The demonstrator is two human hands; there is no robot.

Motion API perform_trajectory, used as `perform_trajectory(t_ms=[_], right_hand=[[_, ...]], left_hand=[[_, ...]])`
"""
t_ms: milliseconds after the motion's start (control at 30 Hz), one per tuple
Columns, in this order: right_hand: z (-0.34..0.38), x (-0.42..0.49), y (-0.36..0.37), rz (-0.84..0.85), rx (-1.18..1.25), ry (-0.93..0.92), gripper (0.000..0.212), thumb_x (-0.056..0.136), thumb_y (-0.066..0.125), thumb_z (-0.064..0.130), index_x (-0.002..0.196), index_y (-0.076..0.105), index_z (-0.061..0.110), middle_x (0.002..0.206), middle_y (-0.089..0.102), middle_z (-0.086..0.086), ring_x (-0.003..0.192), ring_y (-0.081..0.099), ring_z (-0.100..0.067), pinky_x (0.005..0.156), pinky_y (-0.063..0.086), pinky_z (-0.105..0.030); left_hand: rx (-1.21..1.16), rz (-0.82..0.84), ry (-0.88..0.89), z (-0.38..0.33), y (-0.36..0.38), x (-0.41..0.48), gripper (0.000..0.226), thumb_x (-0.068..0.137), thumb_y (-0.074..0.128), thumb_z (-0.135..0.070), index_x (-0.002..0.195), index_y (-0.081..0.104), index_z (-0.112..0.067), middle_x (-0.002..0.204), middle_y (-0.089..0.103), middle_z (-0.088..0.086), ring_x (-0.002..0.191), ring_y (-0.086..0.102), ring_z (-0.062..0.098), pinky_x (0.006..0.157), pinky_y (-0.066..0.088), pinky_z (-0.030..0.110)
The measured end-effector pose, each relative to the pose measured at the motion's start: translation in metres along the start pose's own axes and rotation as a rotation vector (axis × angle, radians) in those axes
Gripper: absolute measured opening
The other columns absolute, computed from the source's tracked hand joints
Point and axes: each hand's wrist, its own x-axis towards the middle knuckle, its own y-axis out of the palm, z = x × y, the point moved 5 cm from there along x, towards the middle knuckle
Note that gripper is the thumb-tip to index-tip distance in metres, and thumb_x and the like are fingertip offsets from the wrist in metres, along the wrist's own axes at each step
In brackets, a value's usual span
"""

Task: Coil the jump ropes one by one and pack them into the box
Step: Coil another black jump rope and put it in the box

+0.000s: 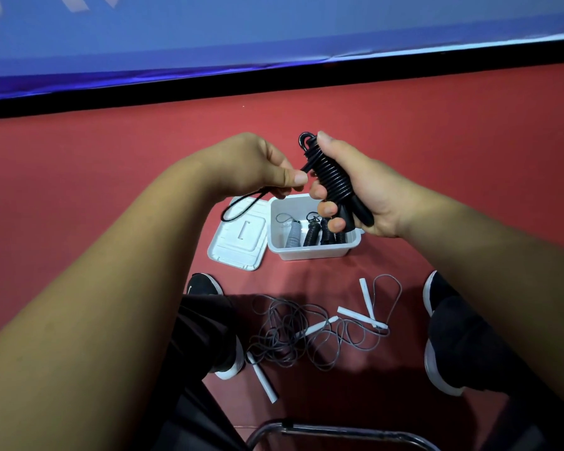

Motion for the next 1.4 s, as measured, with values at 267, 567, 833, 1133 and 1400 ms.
perform_trajectory(t_ms=[267,567,833,1133,1400], right_hand=[[0.007,-0.009,0.006,0.093,0.057,0.013,0.052,0.1,0.051,0.071,0.104,0.054,0.019,0.078,0.053,-0.004,0.055,0.043,-0.019,0.049,0.038,-0.026],[0.007,-0.023,0.015,0.33,0.053,0.126,0.065,0.097,0.041,0.071,0.104,0.064,0.011,0.074,0.052,-0.011,0.048,0.043,-0.017,0.045,0.037,-0.023],[-0.009,-0.036,0.028,0.542,-0.013,0.317,0.083,0.092,0.045,0.073,0.137,0.062,0.005,0.067,0.047,-0.005,0.044,0.04,-0.01,0.043,0.033,-0.018],[-0.016,-0.037,0.035,0.668,-0.076,0.335,0.069,0.099,0.041,0.069,0.158,0.045,0.032,0.074,0.045,-0.006,0.05,0.044,-0.012,0.046,0.04,-0.022],[-0.03,-0.016,0.023,0.308,-0.243,0.268,0.06,0.1,0.05,0.07,0.132,0.052,0.019,0.077,0.054,-0.007,0.059,0.05,-0.017,0.053,0.044,-0.028]], left_hand=[[-0.025,0.063,0.001,0.004,-0.007,-0.005,0.013,0.09,0.08,-0.022,0.099,0.081,-0.012,0.089,0.077,0.012,0.08,0.068,0.014,0.089,0.06,0.041],[0.205,0.057,-0.024,0.013,-0.015,-0.002,0.016,0.075,0.092,-0.033,0.088,0.083,-0.029,0.084,0.079,-0.006,0.074,0.064,0.004,0.079,0.05,0.025],[0.239,-0.036,0.107,0.001,-0.007,0.004,0.013,0.078,0.078,-0.008,0.076,0.076,-0.02,0.068,0.066,0.009,0.062,0.051,0.013,0.066,0.047,0.031],[-0.018,-0.111,0.174,-0.014,-0.004,0.004,0.02,0.075,0.08,0.008,0.088,0.079,-0.008,0.086,0.079,0.013,0.074,0.072,0.017,0.07,0.058,0.026],[0.072,-0.156,0.195,-0.024,-0.002,0.002,0.03,0.081,0.072,0.003,0.085,0.082,-0.025,0.083,0.078,0.003,0.076,0.071,0.015,0.078,0.056,0.029]])
